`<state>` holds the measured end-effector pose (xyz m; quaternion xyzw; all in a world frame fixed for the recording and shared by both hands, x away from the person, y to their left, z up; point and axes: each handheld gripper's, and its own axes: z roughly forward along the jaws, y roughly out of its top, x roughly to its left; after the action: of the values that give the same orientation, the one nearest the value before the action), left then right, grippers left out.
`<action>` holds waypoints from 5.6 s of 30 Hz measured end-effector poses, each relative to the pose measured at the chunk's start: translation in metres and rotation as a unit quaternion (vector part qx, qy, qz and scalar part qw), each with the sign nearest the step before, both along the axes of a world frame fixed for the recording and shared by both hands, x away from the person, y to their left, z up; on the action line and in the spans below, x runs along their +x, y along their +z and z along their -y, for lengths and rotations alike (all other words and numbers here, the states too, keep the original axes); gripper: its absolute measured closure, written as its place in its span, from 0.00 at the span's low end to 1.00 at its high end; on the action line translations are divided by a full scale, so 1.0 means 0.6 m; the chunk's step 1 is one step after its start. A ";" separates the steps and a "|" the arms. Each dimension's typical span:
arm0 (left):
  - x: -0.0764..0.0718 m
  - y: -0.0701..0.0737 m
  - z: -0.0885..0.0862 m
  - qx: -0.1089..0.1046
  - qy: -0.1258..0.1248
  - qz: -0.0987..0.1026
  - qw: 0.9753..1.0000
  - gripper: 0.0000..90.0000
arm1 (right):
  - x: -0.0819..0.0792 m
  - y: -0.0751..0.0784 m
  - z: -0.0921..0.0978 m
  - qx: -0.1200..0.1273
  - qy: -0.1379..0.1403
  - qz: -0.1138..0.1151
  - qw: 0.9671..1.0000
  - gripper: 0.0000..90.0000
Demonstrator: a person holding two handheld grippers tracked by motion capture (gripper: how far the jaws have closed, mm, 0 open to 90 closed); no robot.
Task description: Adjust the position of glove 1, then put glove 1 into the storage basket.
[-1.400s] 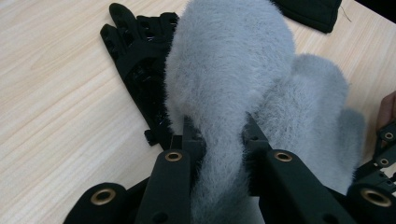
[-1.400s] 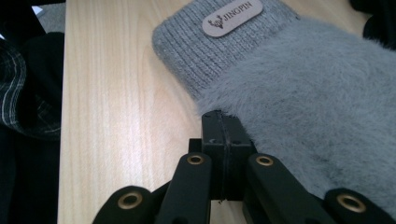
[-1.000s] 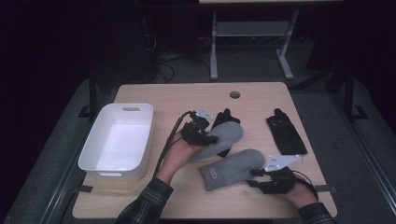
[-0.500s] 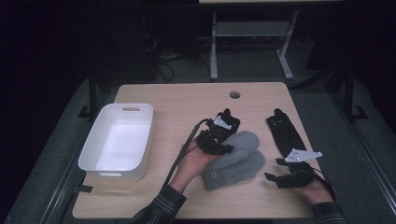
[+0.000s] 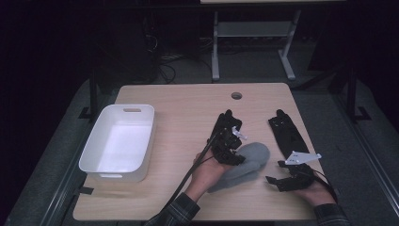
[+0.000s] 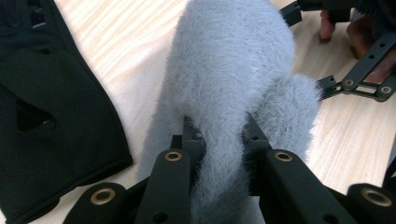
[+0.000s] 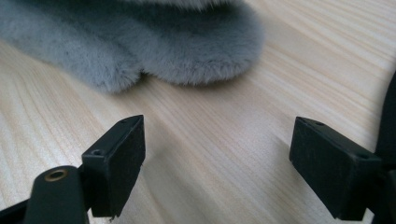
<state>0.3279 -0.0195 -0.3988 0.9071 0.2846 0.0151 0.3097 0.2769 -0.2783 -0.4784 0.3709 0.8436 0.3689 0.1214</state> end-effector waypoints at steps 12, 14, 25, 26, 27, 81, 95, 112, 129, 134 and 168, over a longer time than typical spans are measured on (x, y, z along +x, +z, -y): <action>0.009 -0.014 -0.001 -0.009 -0.011 0.003 1.000 0.54 | -0.001 -0.001 0.000 0.002 0.003 0.002 1.000 0.20; 0.011 -0.007 -0.009 -0.019 -0.012 0.007 1.000 0.48 | -0.001 -0.001 0.000 0.001 0.004 0.003 1.000 0.19; 0.025 0.037 -0.108 -0.023 -0.013 0.037 0.999 0.42 | -0.002 -0.002 0.000 -0.002 0.005 0.006 1.000 0.19; 0.026 0.037 -0.118 -0.022 -0.017 0.035 0.999 0.44 | -0.002 -0.002 -0.001 -0.001 0.004 0.006 1.000 0.19; 0.027 0.035 -0.128 -0.023 -0.013 0.036 0.999 0.46 | -0.002 -0.002 -0.001 -0.004 0.005 0.008 1.000 0.22; 0.031 -0.041 -0.182 -0.033 -0.038 -0.046 0.998 0.99 | -0.048 0.069 -0.247 0.044 0.217 0.001 0.975 1.00; 0.043 -0.005 -0.174 -0.066 -0.034 -0.007 0.997 0.63 | -0.059 0.072 -0.181 0.037 0.189 -0.007 0.981 0.83; 0.064 0.000 -0.063 -0.086 -0.091 -0.005 0.992 0.32 | -0.049 0.054 -0.036 0.012 0.059 0.004 0.998 0.47; 0.072 -0.051 -0.027 -0.021 -0.093 -0.016 0.995 0.27 | -0.011 0.022 -0.002 -0.010 -0.015 -0.001 1.000 0.26; 0.072 -0.054 -0.021 -0.009 -0.103 -0.013 0.995 0.25 | -0.008 0.019 0.002 -0.011 -0.022 -0.004 1.000 0.26; 0.088 -0.101 0.001 -0.058 -0.172 -0.123 0.976 0.62 | -0.008 0.002 0.000 -0.025 -0.019 -0.002 0.999 0.18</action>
<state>0.3810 -0.0199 -0.4592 0.9176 0.1611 -0.1670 0.3227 0.2718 -0.2783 -0.4770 0.3849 0.8455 0.3443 0.1357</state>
